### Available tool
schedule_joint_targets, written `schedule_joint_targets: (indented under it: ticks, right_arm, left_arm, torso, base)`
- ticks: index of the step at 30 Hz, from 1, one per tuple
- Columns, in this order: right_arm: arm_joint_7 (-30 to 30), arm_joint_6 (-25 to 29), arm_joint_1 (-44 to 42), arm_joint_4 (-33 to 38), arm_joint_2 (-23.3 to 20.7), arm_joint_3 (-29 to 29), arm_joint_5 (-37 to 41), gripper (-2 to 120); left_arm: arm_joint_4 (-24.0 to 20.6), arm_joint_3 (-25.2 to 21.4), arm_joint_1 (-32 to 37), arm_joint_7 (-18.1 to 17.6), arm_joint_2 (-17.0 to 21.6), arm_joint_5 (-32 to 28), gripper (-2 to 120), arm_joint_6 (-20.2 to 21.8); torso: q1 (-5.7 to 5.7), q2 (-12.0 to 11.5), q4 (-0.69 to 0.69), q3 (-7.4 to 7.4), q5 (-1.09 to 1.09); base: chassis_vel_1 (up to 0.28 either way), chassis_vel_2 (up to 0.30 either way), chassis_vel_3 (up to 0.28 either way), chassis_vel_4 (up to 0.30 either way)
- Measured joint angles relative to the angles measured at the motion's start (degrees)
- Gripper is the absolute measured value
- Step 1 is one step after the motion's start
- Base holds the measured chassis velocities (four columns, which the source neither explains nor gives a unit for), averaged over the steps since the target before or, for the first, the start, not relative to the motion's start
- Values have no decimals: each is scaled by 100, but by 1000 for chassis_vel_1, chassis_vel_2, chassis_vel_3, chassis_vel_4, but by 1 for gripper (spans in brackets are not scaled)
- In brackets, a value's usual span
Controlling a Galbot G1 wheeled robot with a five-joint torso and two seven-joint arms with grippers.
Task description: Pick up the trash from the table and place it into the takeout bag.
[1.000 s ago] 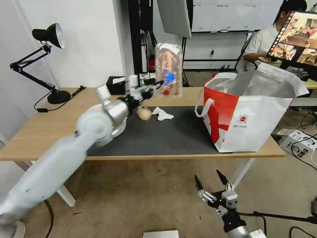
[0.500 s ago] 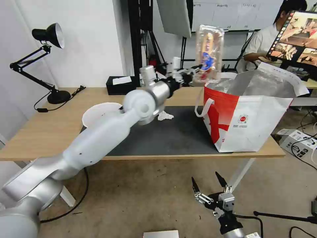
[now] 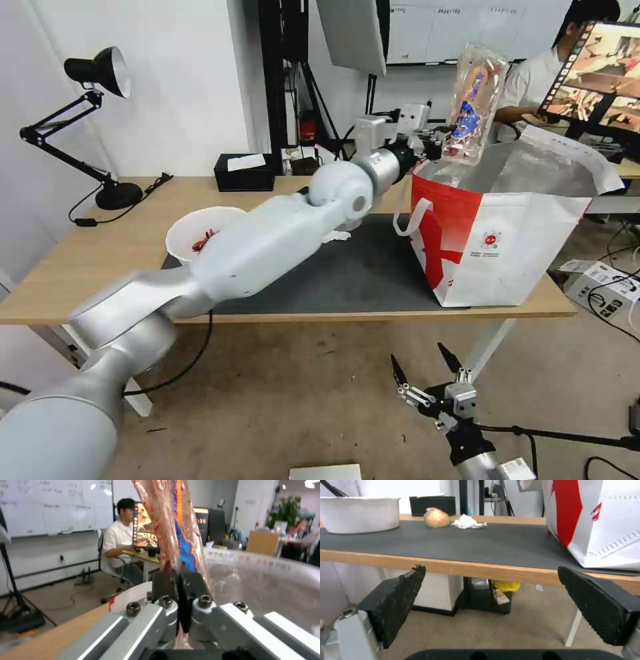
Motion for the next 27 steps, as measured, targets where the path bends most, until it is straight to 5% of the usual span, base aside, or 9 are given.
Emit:
schedule_joint_targets:
  ticks: [6, 13, 27]
  right_arm:
    - [6, -39, 75, -56, -67, 33, 91, 100]
    - [21, -119, 103, -95, -85, 30, 146, 100]
    - [26, -277, 175, -9, -146, -59, 331, 100]
  left_arm:
    - [36, 314, -21, 547, 50, 408, 0, -68]
    - [-141, 400, -9, 754, 161, 11, 0, -58]
    - [-610, 235, -34, 656, 369, -1033, 50, 403]
  torso:
    - [0, 0, 2, 0, -1]
    - [0, 0, 1, 0, -1]
    - [-1, 0, 1, -1, -2]
  base:
    - [0, 0, 0, 0]
    - [0, 0, 0, 0]
    - [0, 0, 0, 0]
